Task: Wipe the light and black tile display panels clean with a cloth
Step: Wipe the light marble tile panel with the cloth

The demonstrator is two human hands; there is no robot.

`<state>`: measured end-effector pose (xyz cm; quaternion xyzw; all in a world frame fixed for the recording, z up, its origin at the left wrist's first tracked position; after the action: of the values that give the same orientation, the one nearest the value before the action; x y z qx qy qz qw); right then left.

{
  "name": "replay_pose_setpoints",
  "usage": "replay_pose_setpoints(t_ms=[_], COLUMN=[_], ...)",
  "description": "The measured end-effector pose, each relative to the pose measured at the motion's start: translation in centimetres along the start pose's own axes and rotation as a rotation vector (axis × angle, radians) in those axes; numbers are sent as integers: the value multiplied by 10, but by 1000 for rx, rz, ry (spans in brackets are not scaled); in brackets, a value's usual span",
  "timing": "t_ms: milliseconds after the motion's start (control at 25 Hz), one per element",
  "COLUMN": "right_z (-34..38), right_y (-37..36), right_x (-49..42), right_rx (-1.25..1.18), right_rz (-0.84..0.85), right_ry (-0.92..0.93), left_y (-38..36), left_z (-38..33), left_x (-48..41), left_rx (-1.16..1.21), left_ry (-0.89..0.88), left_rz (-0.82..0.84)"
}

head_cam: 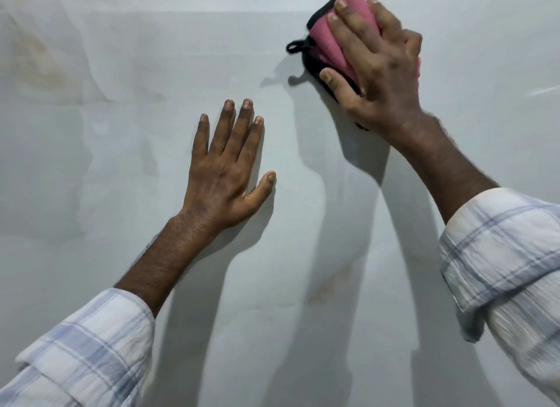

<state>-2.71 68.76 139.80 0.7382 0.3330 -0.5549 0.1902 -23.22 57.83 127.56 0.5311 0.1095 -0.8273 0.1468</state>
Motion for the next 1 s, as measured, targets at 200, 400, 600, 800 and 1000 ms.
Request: replay_pose_setpoints(t_ms=[200,400,600,800,1000], right_z=[35,19,25,84,30], right_y=[-10,5,8,20,20], right_x=[41,54,89,167,123], right_rx=[49,-17,13,-175,-40], right_rz=[-79,-47,-172,-83,-196], right_ry=[-65,298,-135,388,-48], left_y=[1,4,8,11,11], left_z=[-1,-5,-20,-35,-37], left_x=[1,10,47,95,105], left_rx=[0,16,54,60,58], left_ry=[8,-13,-5,-32,-27], left_rz=[11,35,65,111,96])
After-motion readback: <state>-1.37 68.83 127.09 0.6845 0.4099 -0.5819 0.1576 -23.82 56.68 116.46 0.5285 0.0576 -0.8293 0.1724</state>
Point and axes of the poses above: each hand's wrist, its own x-axis away from the middle knuckle, its own y-axis out of the back of the hand, z = x × y, the point moved 6 cm from there along -x, towards the middle knuckle, and after that the axes turned 6 degrees about -z, right-handed, at the moved point
